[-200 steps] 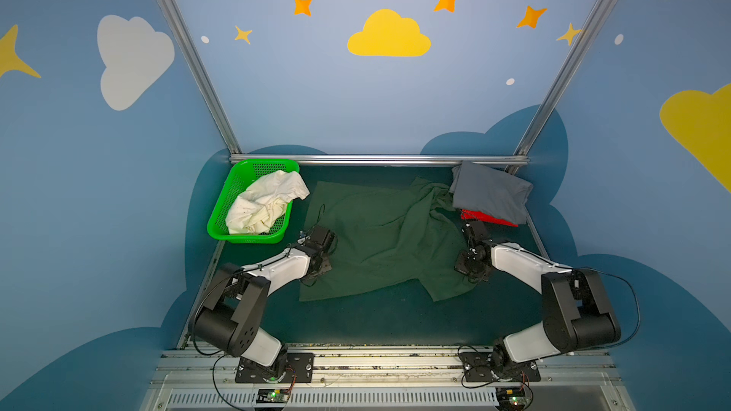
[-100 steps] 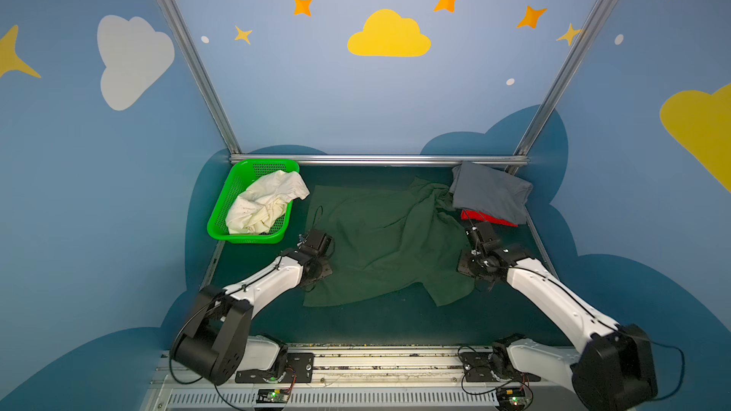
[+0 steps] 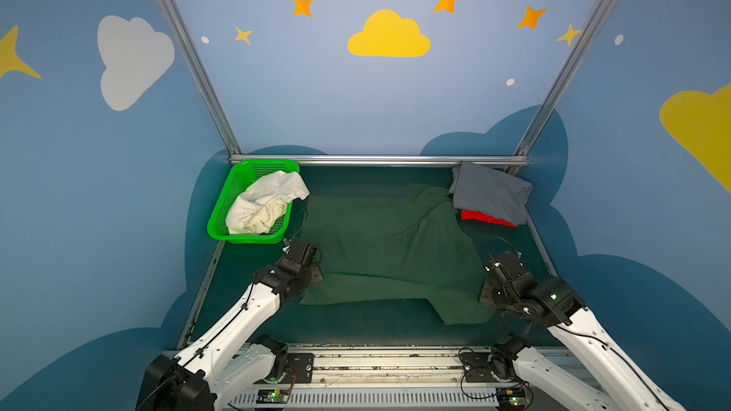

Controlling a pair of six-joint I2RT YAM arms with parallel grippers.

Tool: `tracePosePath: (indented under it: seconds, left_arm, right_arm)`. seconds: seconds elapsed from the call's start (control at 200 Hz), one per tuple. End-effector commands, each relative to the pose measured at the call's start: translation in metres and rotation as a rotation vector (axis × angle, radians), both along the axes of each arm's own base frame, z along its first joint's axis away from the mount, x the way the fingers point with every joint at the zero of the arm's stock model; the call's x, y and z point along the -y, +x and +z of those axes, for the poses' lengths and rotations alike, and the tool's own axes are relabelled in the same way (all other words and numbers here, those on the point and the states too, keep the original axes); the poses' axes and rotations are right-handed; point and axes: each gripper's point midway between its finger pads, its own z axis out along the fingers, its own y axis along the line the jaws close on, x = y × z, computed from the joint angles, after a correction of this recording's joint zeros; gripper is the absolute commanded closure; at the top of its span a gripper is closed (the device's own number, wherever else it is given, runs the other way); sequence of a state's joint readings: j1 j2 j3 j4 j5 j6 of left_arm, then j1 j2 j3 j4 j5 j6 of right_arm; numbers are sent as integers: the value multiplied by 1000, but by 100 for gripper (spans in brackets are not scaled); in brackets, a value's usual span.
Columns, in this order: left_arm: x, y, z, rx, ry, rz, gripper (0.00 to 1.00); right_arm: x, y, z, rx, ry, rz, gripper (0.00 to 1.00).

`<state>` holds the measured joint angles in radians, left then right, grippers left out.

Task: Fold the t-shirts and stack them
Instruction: 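Lift the near hem with both grippers and fold it toward the far edge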

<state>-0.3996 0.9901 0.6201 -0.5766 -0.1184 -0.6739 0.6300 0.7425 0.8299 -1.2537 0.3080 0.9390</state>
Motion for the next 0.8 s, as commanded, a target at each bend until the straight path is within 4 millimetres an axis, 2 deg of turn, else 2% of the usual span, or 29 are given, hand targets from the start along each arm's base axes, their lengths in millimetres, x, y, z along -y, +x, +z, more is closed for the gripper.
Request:
tracePosePath:
  seconds: [0.0,0.045,0.06,0.09,0.105,0.16,0.19,0.215,0.235,0.26,0.3,0.415,0.49,0.536,0.576,0.666,0.796]
  left_arm:
    - [-11,-5,-6,-14,38,34,97]
    - [-13,-5,-8,-21,49,43,93]
    - [-14,-5,-9,-25,53,47,86]
    - [-15,-5,-10,-28,58,50,66]
    - [-16,-5,-10,-30,62,53,60]
    - [-17,-2,-11,-33,67,58,59]
    - [-17,1,-11,-30,65,59,58]
    - [-16,3,-11,-31,62,59,55]
    - [-16,5,-11,-33,57,61,50]
    - [-16,8,-9,-33,49,67,45]
    - [-14,13,-6,-30,38,73,45]
    - [-10,35,9,20,13,76,41]
    - [-6,55,21,49,-8,64,39]
    - [-6,69,28,62,-3,63,33]
    - [-7,82,33,74,2,61,28]
    - [-11,115,39,90,8,70,27]
    - [-16,159,42,79,-9,81,26]
  right_arm:
    - [12,-24,-26,-122,-83,-68,100]
    - [6,-24,-34,-141,-83,-54,100]
    - [4,-24,-36,-146,-83,-49,100]
    - [1,-22,-39,-150,-83,-42,100]
    - [0,-21,-40,-152,-84,-38,100]
    - [-7,-13,-40,-139,-79,-19,100]
    - [-12,-8,-38,-127,-74,-1,79]
    - [-17,-2,-35,-112,-63,14,52]
    - [-21,3,-33,-102,-57,24,37]
    - [-26,8,-29,-88,-49,34,27]
    - [-34,17,-22,-64,-38,62,20]
    - [-52,50,8,29,-24,131,13]
    - [-69,77,22,69,22,193,13]
    - [-78,97,29,98,47,219,13]
    - [-84,119,33,122,72,235,13]
    - [-98,178,44,210,90,279,13]
    - [-114,264,37,273,46,344,14]
